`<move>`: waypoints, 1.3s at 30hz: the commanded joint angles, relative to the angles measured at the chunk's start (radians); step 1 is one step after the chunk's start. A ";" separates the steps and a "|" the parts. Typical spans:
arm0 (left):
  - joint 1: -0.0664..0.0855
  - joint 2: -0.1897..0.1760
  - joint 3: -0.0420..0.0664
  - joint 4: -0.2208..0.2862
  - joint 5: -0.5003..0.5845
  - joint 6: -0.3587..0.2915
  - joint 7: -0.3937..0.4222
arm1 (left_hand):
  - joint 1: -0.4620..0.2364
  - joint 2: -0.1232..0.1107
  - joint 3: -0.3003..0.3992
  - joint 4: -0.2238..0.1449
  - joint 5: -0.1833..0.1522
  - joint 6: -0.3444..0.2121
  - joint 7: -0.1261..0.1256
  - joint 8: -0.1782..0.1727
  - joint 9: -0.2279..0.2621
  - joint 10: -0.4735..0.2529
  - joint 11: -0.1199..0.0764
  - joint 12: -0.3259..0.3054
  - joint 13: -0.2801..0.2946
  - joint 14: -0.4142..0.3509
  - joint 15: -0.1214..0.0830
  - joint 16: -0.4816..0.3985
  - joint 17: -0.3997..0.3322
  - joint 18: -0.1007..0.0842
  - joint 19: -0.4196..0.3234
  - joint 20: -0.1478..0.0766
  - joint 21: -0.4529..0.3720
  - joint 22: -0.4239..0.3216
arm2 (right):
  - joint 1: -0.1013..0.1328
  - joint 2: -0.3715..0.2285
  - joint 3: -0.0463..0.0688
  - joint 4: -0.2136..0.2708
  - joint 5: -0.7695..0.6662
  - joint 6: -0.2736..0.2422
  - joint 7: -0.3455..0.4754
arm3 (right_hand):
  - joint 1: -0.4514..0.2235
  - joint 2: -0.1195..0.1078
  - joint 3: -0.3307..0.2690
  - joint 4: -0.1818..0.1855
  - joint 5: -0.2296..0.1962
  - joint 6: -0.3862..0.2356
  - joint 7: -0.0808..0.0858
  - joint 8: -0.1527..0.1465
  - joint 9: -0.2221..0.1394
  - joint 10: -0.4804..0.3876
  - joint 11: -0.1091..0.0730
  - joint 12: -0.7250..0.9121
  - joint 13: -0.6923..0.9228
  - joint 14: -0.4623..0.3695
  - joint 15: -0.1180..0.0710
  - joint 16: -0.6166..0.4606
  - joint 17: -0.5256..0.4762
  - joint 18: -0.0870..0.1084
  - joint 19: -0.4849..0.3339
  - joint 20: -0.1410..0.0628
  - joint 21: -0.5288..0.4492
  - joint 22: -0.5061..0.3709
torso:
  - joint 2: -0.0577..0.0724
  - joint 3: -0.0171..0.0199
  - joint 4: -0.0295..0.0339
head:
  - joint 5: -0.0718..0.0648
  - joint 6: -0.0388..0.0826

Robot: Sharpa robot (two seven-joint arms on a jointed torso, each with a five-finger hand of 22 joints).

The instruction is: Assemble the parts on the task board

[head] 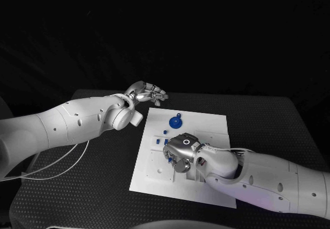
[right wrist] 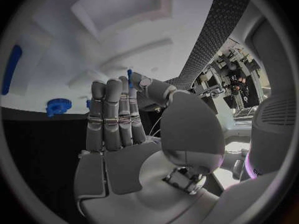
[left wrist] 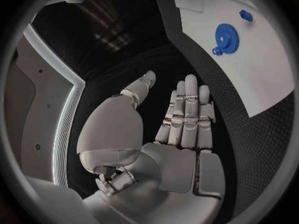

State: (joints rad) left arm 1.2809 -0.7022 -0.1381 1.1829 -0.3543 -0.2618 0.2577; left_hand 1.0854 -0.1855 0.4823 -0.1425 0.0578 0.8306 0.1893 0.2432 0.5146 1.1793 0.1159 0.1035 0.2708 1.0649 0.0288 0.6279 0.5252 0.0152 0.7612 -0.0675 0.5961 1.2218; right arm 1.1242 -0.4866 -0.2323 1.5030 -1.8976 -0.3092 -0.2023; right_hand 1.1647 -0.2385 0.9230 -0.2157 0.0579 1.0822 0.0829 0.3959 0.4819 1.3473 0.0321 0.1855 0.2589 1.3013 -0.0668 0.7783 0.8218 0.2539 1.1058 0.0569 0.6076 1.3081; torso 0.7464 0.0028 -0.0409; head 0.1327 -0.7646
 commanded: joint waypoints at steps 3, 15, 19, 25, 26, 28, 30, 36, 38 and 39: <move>0.001 0.001 0.001 0.001 0.006 0.013 0.006 | -0.002 0.006 0.000 0.007 -0.001 -0.007 -0.001 0.005 -0.001 -0.006 0.000 -0.001 -0.001 -0.004 0.005 -0.004 0.001 0.010 -0.004 0.003 -0.004 0.001 | -0.001 0.004 0.000 0.000 0.005 0.012 0.008 | 0.000 0.002 0.004 -0.001 0.000 0.007 0.002 0.002 0.001 0.009 0.000 -0.007 0.001 0.002 -0.008 0.005 0.001 0.008 -0.001 -0.005 0.005 0.021 | 0.000 -0.0002 -0.0002 | 0.000 -0.001; 0.001 0.001 0.001 0.002 0.006 0.011 0.007 | -0.001 0.007 0.001 0.007 0.000 -0.007 -0.001 0.005 -0.001 -0.006 0.000 -0.001 -0.001 -0.004 0.005 -0.005 0.002 0.010 -0.004 0.003 -0.005 0.002 | -0.001 0.008 0.000 -0.006 0.010 0.023 0.011 | -0.001 0.003 0.005 0.000 0.000 0.006 0.002 0.001 0.002 0.008 0.001 -0.008 0.003 0.002 -0.008 0.005 0.002 0.008 -0.001 -0.005 0.006 0.020 | 0.000 0.0006 0.0002 | -0.001 -0.003; 0.001 0.000 0.001 0.002 0.006 0.012 0.007 | -0.001 0.007 0.001 0.008 0.000 -0.007 -0.001 0.005 -0.001 -0.006 0.000 0.000 -0.001 -0.004 0.005 -0.005 0.003 0.010 -0.005 0.003 -0.005 0.002 | -0.001 0.008 0.000 -0.009 0.011 0.028 0.012 | -0.002 0.003 0.005 0.000 0.001 0.005 0.002 0.001 0.002 0.008 0.001 -0.009 0.003 0.001 -0.008 0.005 0.002 0.008 -0.001 -0.005 0.006 0.020 | 0.000 0.0006 -0.0006 | -0.001 -0.004; 0.001 0.001 0.001 0.001 0.006 0.013 0.007 | -0.001 0.006 0.000 0.008 0.000 -0.007 -0.001 0.006 -0.001 -0.006 0.000 0.000 -0.001 -0.004 0.005 -0.005 0.003 0.010 -0.005 0.003 -0.005 0.003 | -0.001 0.009 -0.001 -0.009 0.012 0.032 0.013 | -0.002 0.004 0.005 0.000 0.001 0.005 0.002 0.001 0.003 0.008 0.001 -0.009 0.003 0.001 -0.008 0.004 0.002 0.008 -0.002 -0.005 0.006 0.020 | 0.000 0.0001 -0.0006 | -0.003 -0.004; 0.001 0.001 0.001 0.001 0.006 0.013 0.007 | -0.001 0.006 0.000 0.008 0.000 -0.007 -0.001 0.006 -0.001 -0.006 0.000 0.000 -0.001 -0.004 0.005 -0.005 0.003 0.010 -0.005 0.003 -0.005 0.003 | -0.001 0.009 -0.001 -0.009 0.012 0.033 0.013 | -0.002 0.004 0.005 0.000 0.001 0.005 0.002 0.001 0.003 0.008 0.001 -0.009 0.003 0.001 -0.008 0.004 0.002 0.008 -0.002 -0.005 0.006 0.020 | 0.000 0.0001 -0.0006 | -0.003 -0.004; 0.001 0.001 0.001 0.001 0.006 0.013 0.007 | -0.001 0.006 0.000 0.008 0.000 -0.007 -0.001 0.006 -0.001 -0.006 0.000 0.000 -0.001 -0.004 0.005 -0.005 0.004 0.010 -0.005 0.003 -0.005 0.003 | -0.001 0.009 -0.001 -0.009 0.012 0.034 0.014 | -0.002 0.004 0.005 -0.001 0.001 0.005 0.002 0.001 0.003 0.008 0.001 -0.009 0.004 0.001 -0.008 0.004 0.002 0.008 -0.002 -0.005 0.006 0.020 | 0.000 0.0000 -0.0001 | -0.003 -0.005; 0.001 0.000 0.001 0.001 0.006 0.013 0.007 | -0.001 0.006 0.000 0.008 0.000 -0.007 -0.001 0.006 -0.001 -0.006 0.000 0.000 -0.001 -0.004 0.005 -0.005 0.004 0.010 -0.005 0.003 -0.005 0.003 | -0.001 0.008 -0.001 -0.009 0.013 0.035 0.014 | -0.003 0.005 0.005 -0.001 0.001 0.005 0.002 0.001 0.003 0.008 0.001 -0.009 0.004 0.001 -0.008 0.004 0.002 0.008 -0.002 -0.005 0.006 0.020 | 0.001 0.0000 0.0001 | -0.004 -0.006; 0.001 0.000 0.001 0.002 0.006 0.012 0.007 | -0.001 0.006 0.000 0.008 0.000 -0.008 -0.001 0.006 -0.001 -0.006 0.000 0.000 -0.001 -0.004 0.005 -0.006 0.004 0.010 -0.005 0.003 -0.006 0.003 | -0.001 0.008 -0.001 -0.010 0.015 0.037 0.015 | -0.003 0.005 0.004 -0.001 0.002 0.005 0.003 0.000 0.003 0.008 0.001 -0.010 0.004 0.001 -0.008 0.004 0.002 0.008 -0.002 -0.005 0.007 0.020 | 0.000 -0.0004 0.0004 | -0.004 -0.006; 0.001 0.000 0.001 0.002 0.006 0.012 0.007 | -0.001 0.006 0.000 0.008 0.000 -0.008 -0.001 0.006 -0.001 -0.006 0.000 0.000 -0.001 -0.004 0.005 -0.006 0.004 0.010 -0.005 0.003 -0.006 0.003 | -0.001 0.008 -0.001 -0.011 0.015 0.038 0.015 | -0.004 0.005 0.004 -0.001 0.002 0.005 0.003 0.000 0.004 0.008 0.001 -0.010 0.005 0.001 -0.008 0.004 0.002 0.008 -0.002 -0.005 0.007 0.020 | 0.000 -0.0002 0.0011 | -0.003 -0.006; 0.001 0.000 0.001 0.002 0.006 0.012 0.007 | -0.001 0.006 0.000 0.009 0.000 -0.008 -0.001 0.006 -0.001 -0.006 0.000 0.000 -0.002 -0.004 0.005 -0.006 0.004 0.010 -0.005 0.003 -0.006 0.004 | -0.001 0.009 -0.001 -0.011 0.015 0.038 0.015 | -0.004 0.005 0.004 -0.001 0.002 0.005 0.003 0.000 0.004 0.008 0.001 -0.010 0.005 0.001 -0.008 0.004 0.002 0.008 -0.002 -0.005 0.007 0.020 | 0.001 0.0001 0.0013 | -0.002 -0.006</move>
State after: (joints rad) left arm 1.2809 -0.7033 -0.1381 1.1827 -0.3541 -0.2605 0.2571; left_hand 1.0854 -0.1855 0.4848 -0.1400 0.0578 0.8306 0.1892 0.2432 0.5149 1.1793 0.1159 0.1035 0.2705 1.0649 0.0289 0.6279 0.5279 0.0152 0.7612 -0.0675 0.5961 1.2243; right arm 1.1241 -0.4789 -0.2326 1.4922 -1.8813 -0.2855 -0.1953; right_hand 1.1648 -0.2386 0.9216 -0.2170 0.0578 1.0835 0.0854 0.3907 0.4847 1.3473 0.0321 0.1817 0.2621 1.3056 -0.0675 0.7783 0.8234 0.2482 1.1056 0.0571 0.6075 1.3077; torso 0.7465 0.0026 -0.0407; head 0.1283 -0.7709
